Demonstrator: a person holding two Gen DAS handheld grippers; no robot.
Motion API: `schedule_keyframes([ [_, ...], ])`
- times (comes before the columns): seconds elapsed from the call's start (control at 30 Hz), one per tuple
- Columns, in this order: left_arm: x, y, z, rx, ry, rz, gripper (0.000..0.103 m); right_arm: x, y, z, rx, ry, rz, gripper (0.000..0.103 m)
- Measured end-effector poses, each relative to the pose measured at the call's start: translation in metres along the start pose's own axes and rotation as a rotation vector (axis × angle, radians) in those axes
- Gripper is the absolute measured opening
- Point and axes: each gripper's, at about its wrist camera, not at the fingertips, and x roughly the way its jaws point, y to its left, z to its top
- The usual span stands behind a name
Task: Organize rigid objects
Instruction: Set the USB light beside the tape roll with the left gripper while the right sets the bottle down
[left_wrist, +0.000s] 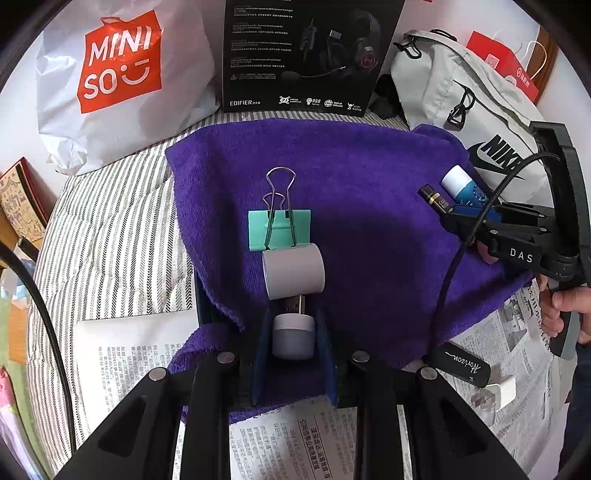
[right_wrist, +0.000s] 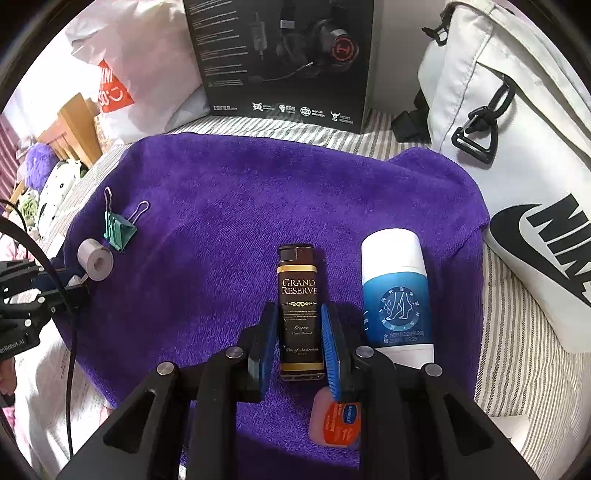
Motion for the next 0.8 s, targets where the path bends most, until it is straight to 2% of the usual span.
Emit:
schedule_keyframes([
  [0.1, -0.002, 0.002, 0.001, -0.025, 0.004, -0.011, 0.025, 0.0, -0.001, -0.001, -0.015, 0.004, 0.024, 0.03],
  [0.13, -0.003, 0.003, 0.001, -0.033, 0.004, -0.014, 0.026, -0.001, -0.002, -0.002, -0.01, 0.005, 0.041, 0.035],
  [0.23, -0.009, 0.003, -0.001, -0.041, 0.002, -0.024, 0.036, -0.005, -0.006, -0.003, 0.023, 0.008, 0.09, 0.043],
  [0.43, -0.026, -0.002, -0.006, -0.042, -0.015, 0.013, 0.04, -0.021, -0.009, -0.018, 0.053, -0.009, 0.08, 0.043],
  [0.6, -0.043, -0.009, -0.017, -0.035, -0.044, 0.048, 0.043, -0.039, -0.006, -0.034, 0.047, -0.02, 0.064, 0.05],
  [0.8, -0.054, -0.024, -0.034, -0.027, -0.041, 0.039, 0.043, -0.061, -0.005, -0.057, 0.053, -0.031, 0.065, 0.05],
])
